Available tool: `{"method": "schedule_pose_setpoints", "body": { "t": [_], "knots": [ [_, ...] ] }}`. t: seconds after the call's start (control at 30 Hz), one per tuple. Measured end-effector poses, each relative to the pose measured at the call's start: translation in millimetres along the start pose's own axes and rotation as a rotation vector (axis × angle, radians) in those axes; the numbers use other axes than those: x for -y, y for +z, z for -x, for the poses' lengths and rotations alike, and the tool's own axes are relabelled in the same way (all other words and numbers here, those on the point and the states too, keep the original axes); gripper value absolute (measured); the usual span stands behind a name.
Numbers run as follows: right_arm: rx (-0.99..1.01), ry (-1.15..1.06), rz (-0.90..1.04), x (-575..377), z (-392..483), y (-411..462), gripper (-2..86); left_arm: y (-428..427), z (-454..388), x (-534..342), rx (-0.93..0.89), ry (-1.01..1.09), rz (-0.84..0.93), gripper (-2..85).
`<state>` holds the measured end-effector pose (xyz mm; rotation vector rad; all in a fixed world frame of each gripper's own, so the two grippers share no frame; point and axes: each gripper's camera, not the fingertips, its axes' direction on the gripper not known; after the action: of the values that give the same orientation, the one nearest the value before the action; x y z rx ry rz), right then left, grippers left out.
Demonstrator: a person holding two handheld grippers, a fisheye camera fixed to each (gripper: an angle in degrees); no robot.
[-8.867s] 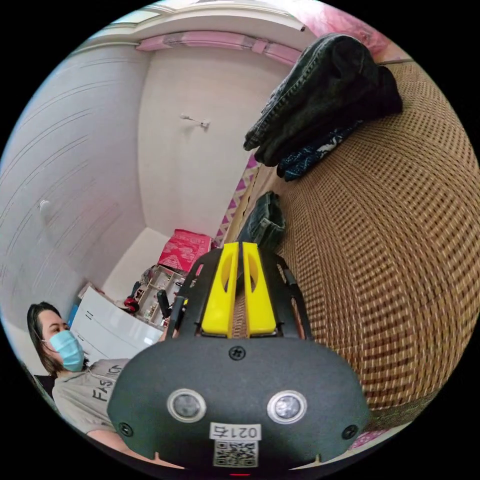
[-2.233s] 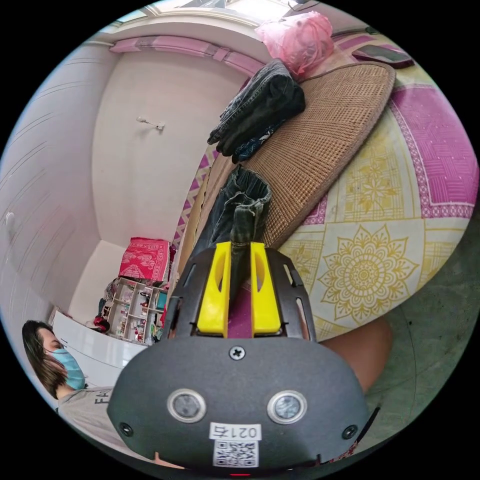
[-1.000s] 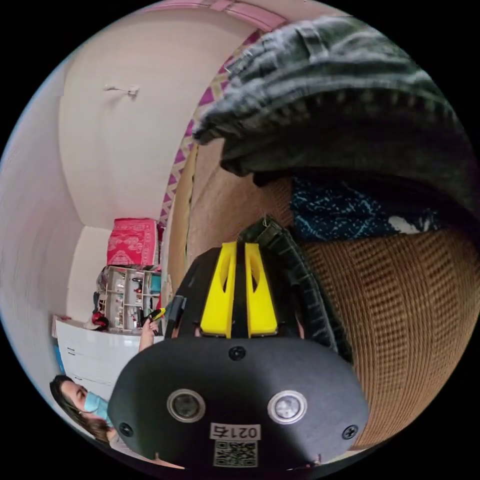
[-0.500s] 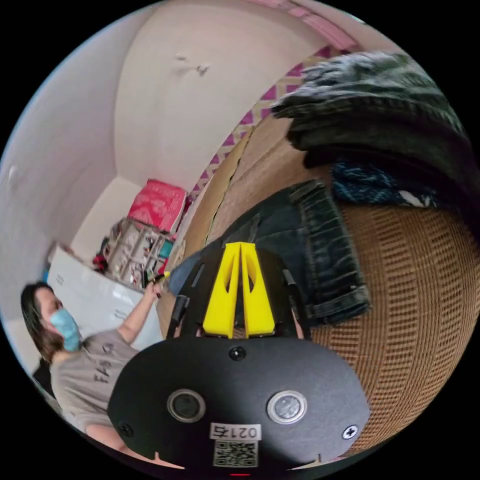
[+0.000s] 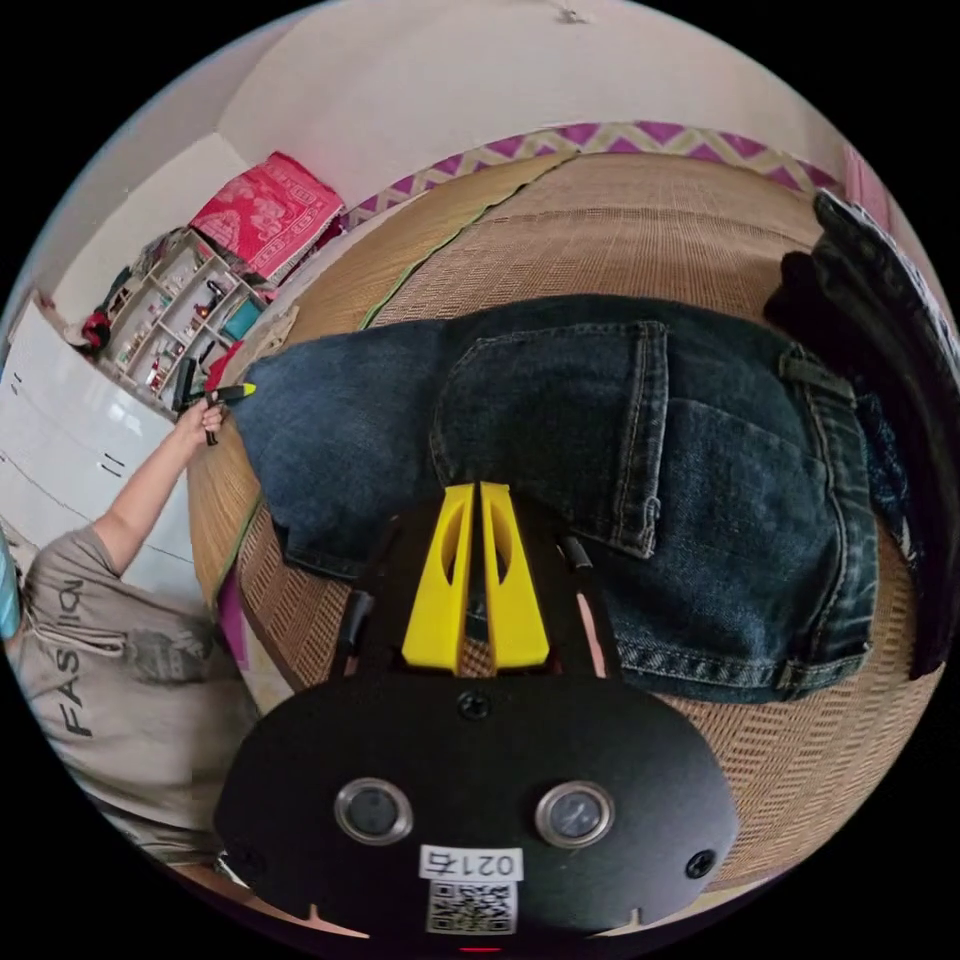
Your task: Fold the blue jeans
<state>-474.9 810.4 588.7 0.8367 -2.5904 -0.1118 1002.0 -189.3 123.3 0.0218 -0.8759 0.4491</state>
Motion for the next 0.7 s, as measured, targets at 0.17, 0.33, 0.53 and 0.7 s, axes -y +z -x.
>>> {"method": "schedule_pose_setpoints", "body": {
  "t": [0.17, 0.33, 0.53, 0.7],
  "knots": [
    [0.007, -0.014, -0.006, -4.2, 5.2, -16.5, -0.5, -64.6, 31.0, -42.8, 0.063, -0.059, -0.116, -0.6],
    [0.110, -0.028, -0.199, -45.3, 23.9, -73.9, -0.6, -133.8, 32.9, -136.9, -0.089, -0.199, -0.220, 7.6],
    [0.262, 0.008, -0.389, -127.4, 50.6, -124.5, -0.6, -154.1, 87.1, -209.2, -0.339, -0.617, -0.352, 11.6],
    [0.266, 0.054, -0.451, -194.2, 49.3, -144.5, -0.6, -192.7, 75.6, -175.1, -0.182, -0.646, -0.362, 11.9]
  ]
}}
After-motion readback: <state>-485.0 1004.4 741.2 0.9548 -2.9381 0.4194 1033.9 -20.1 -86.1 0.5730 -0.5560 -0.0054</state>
